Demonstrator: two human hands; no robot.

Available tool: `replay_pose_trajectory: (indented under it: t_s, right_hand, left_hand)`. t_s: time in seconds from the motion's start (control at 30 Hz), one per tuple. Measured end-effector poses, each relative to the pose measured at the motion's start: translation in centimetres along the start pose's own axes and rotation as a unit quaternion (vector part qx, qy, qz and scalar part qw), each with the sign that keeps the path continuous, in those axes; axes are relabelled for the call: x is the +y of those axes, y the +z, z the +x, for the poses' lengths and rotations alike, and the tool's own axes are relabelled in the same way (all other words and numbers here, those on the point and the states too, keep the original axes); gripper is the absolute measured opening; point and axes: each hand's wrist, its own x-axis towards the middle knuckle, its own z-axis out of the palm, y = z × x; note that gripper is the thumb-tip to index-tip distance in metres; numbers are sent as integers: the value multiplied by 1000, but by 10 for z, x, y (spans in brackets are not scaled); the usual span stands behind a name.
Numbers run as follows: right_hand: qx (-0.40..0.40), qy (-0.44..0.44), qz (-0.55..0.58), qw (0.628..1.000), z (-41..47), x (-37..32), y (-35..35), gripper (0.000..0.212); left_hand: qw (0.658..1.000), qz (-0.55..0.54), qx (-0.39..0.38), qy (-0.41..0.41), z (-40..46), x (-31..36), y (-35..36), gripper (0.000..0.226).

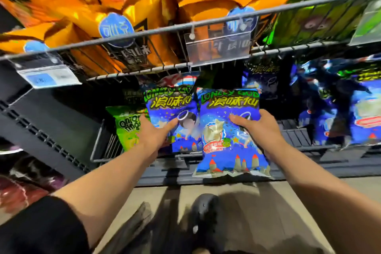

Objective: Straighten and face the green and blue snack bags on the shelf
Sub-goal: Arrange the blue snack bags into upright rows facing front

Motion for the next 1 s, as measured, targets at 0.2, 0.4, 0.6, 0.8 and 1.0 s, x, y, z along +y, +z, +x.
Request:
replay_pose_trajectory:
  t_s: [0.2,0.4,0.6,0.8,1.0]
  right_hand:
    - [7,16,9,1000,-11,0,-12,20]
    - [26,26,23,999,-19,-9,-40,26]
    - [43,23,26,998,0,-6,-59,16]
    - [45,14,1,999,61,6,-73,32]
    - [93,30,-55,994,134,51,-82,42]
  left_hand:
    - [983,123,76,112,-41,28,16,97]
    - [983,119,-79,115,-98,67,55,58]
    - [936,-93,-323,-105,-99,91,118,30]
    - [969,-109,-207,-79,-42,78,178,49]
    - [995,-31,-71,-60,7,51,210,70]
